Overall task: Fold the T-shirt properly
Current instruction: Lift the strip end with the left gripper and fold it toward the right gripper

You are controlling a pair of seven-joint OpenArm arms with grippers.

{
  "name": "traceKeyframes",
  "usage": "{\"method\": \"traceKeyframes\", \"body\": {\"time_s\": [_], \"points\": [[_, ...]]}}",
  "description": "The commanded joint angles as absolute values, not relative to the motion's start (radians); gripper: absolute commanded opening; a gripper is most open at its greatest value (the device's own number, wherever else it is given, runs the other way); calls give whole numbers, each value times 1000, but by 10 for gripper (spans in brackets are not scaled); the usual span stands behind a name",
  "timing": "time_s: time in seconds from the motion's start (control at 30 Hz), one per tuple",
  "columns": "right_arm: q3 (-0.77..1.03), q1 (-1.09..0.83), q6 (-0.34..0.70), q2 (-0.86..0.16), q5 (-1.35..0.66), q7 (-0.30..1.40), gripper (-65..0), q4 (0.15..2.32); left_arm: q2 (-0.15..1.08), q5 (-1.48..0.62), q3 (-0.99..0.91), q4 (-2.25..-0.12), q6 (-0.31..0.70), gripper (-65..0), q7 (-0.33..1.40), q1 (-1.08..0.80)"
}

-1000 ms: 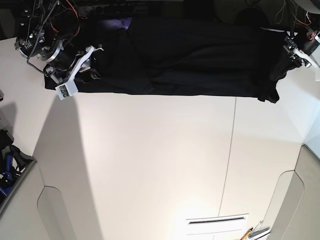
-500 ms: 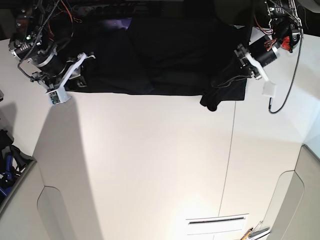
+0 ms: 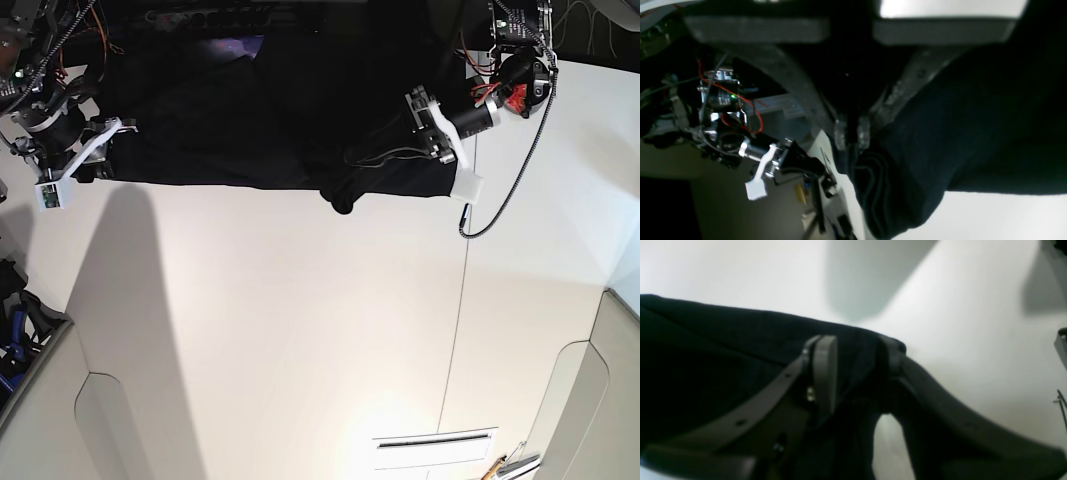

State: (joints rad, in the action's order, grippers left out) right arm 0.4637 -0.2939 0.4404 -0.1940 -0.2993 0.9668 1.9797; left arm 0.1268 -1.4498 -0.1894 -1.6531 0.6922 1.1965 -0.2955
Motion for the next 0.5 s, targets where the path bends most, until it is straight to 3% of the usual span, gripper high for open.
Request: {"method": "traceKeyframes", "body": {"time_s": [0.0, 0.47], "points": [[470, -289, 437, -205, -315, 949, -448, 1999, 126, -1484, -179, -1671, 698, -650, 1187, -284], [470, -289, 437, -205, -331, 946, -448, 1999, 100, -1484, -163, -1671, 698, -650, 1187, -261]]}}
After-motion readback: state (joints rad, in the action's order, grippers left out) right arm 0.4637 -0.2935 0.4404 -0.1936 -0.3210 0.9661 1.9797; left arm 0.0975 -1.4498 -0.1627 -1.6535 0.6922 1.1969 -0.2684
